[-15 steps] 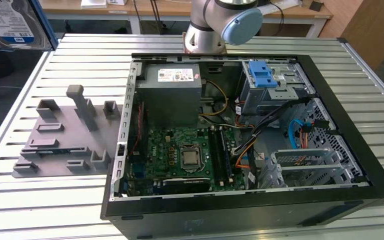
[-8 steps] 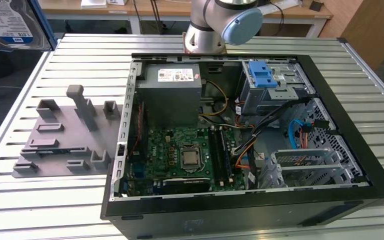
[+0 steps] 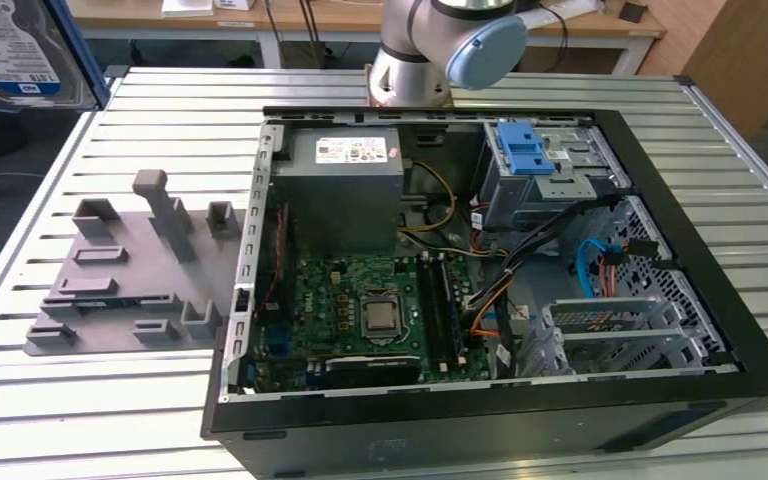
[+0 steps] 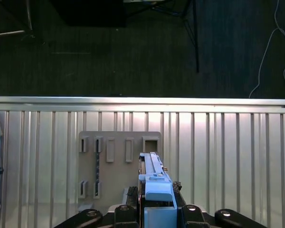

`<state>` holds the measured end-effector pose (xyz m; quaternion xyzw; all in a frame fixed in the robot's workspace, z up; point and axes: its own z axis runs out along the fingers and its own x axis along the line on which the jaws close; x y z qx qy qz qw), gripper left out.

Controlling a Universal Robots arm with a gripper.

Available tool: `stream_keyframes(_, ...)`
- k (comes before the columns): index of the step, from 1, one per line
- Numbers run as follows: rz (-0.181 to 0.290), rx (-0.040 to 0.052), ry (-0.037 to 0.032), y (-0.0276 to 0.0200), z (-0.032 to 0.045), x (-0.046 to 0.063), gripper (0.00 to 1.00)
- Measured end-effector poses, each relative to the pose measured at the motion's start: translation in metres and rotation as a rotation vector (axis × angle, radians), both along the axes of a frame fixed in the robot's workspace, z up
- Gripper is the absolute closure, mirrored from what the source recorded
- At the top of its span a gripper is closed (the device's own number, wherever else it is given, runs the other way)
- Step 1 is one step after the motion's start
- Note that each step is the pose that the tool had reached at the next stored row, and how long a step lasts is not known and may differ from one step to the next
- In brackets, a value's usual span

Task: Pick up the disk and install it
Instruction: 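Pick up the disk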

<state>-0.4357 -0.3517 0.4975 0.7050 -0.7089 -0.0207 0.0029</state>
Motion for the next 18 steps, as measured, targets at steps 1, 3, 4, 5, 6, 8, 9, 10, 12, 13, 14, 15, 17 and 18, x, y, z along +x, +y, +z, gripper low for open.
stream_keyframes(1,0.000,-0.0011,0.0001,-0.0014,0.0000,0.000,0.64)
stream_keyframes(3,0.000,-0.0033,0.0001,-0.0037,0.0000,0.000,0.64)
stream_keyframes(4,0.000,-0.0043,0.0001,-0.0048,0.0001,0.000,0.64)
stream_keyframes(5,0.000,-0.0052,0.0001,-0.0058,0.0000,0.000,0.64)
stream_keyframes(6,0.000,-0.0057,0.0001,-0.0067,0.0000,0.000,0.64)
stream_keyframes(8,0.000,-0.0065,0.0000,-0.0084,0.0000,0.001,0.64)
stream_keyframes(9,0.000,-0.0067,0.0002,-0.0090,0.0001,0.002,0.64)
stream_keyframes(10,0.000,-0.0068,0.0002,-0.0096,0.0001,0.004,0.64)
stream_keyframes(12,0.000,-0.0069,0.0003,-0.0108,0.0001,0.008,0.64)
stream_keyframes(13,0.000,-0.0069,0.0002,-0.0113,0.0000,0.010,0.64)
stream_keyframes(14,0.000,-0.0069,0.0003,-0.0118,0.0000,0.012,0.64)
stream_keyframes(15,0.000,-0.0069,0.0001,-0.0124,0.0000,0.013,0.64)
stream_keyframes(17,0.000,-0.0070,0.0002,-0.0136,0.0000,0.015,0.64)
stream_keyframes(18,0.000,-0.0071,0.0002,-0.0143,0.0000,0.016,0.64)
